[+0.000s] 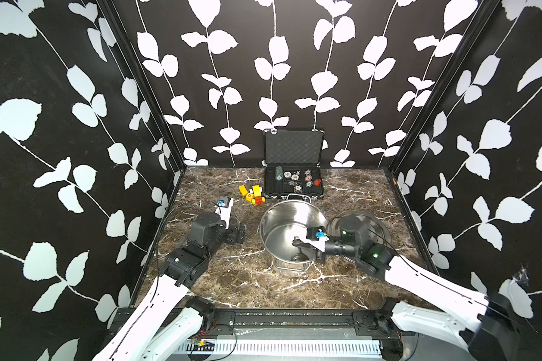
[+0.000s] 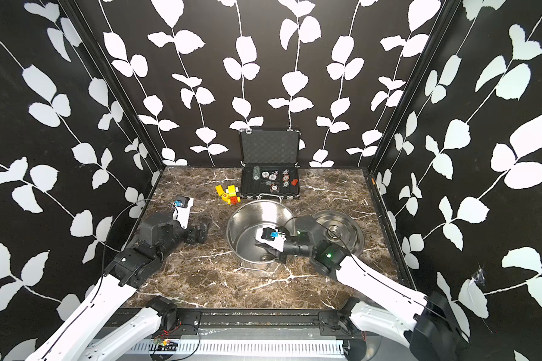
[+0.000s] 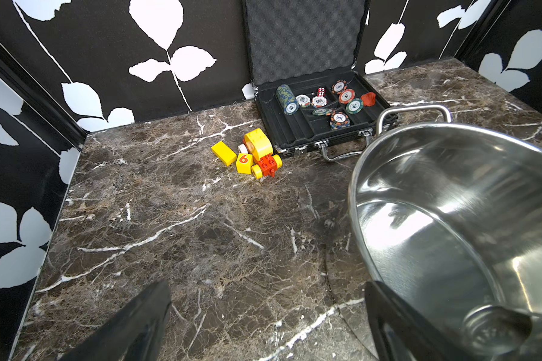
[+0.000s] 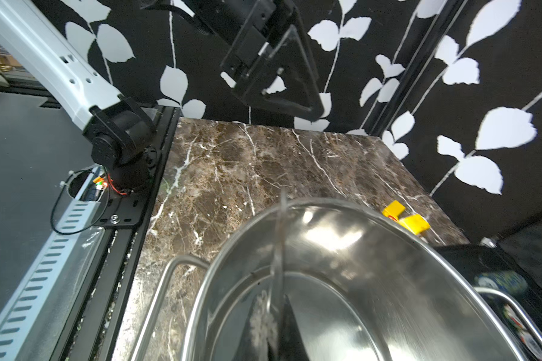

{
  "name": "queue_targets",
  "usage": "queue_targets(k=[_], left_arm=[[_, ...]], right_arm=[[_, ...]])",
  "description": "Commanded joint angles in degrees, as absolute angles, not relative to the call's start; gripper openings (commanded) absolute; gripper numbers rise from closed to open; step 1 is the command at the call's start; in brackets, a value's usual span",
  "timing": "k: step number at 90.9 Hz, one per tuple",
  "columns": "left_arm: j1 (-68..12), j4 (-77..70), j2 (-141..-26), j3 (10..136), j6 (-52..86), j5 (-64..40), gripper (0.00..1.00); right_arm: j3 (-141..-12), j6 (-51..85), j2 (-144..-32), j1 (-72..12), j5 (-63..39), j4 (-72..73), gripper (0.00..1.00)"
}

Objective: Stir the soup with a spoon
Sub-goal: Stir the soup in the pan with a stick.

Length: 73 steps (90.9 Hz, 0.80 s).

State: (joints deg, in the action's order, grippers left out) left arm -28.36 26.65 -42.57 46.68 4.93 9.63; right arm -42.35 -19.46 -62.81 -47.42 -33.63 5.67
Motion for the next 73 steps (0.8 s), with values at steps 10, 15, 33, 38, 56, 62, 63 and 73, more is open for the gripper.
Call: queue_targets(k=[10, 15, 33, 38, 56, 62, 63, 73], left_arm=[[-28.5, 26.0, -41.1, 47.3, 4.9, 9.5, 0.99], [-28.5, 26.3, -40.8, 47.2, 4.8, 9.6, 0.99], [-28.5, 27.7, -39.0, 47.0, 4.0, 10.9, 0.99], [-28.5, 27.9, -38.6, 46.9, 3.9, 11.1, 0.99], [-28.5, 28.4, -38.1, 47.0, 4.1, 11.2, 0.99], [-28.5, 28.6, -37.8, 46.9, 4.1, 11.3, 0.99], [-28.5, 28.7, -37.8, 46.9, 4.1, 11.4, 0.99], [-28.5, 29.0, -37.5, 46.8, 3.9, 11.8, 0.99]], right_arm=[[-51.0, -17.1, -75.8, -51.5, -33.4, 18.1, 0.00], [-52.5, -15.9, -79.4, -51.6, -34.0, 21.6, 0.00], [-56.7, -15.3, -88.2, -49.6, -30.8, 28.6, 0.00], [-57.6, -14.5, -90.1, -48.0, -31.4, 30.5, 0.00], [-59.7, -13.1, -94.9, -41.3, -34.0, 33.2, 0.00], [-58.9, -12.3, -94.8, -38.9, -34.5, 34.0, 0.00], [-58.7, -12.2, -94.8, -38.5, -34.5, 34.0, 0.00], [-55.6, -12.7, -92.4, -35.1, -34.0, 33.7, 0.00]])
